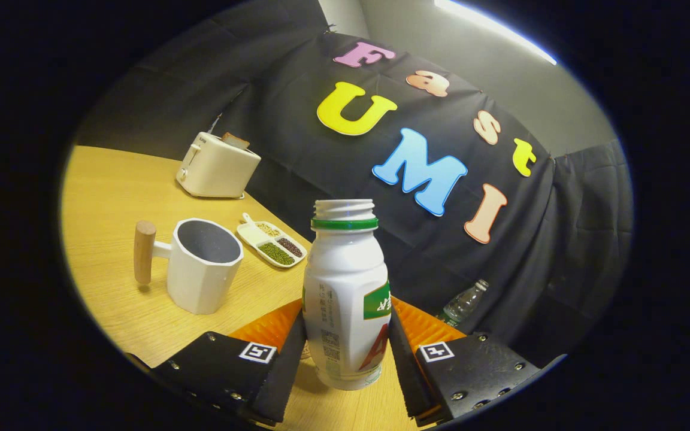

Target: Take the bottle from table, then pour the juice into the cup, finally place the bottle on the coaster

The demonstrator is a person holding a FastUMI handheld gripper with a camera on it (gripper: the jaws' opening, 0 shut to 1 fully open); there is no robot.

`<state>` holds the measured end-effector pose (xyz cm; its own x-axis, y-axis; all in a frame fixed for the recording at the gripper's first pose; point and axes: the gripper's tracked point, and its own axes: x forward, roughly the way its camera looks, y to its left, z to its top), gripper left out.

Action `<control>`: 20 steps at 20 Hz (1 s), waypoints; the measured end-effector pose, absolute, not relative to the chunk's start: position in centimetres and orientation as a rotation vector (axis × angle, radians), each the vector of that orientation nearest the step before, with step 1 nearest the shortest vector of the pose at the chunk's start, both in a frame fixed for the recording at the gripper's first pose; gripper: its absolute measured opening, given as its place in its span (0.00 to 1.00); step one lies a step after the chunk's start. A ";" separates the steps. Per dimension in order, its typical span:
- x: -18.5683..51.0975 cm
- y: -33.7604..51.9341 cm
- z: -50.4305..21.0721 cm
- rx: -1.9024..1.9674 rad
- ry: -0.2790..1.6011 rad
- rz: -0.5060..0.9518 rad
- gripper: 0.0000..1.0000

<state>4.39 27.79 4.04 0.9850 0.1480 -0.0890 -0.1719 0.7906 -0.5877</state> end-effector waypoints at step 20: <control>5.6 29.1 3.4 -1.042 0.060 0.183 0.72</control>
<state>5.64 29.11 3.40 0.9831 0.1225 -0.1360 -0.1791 0.4908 -0.8527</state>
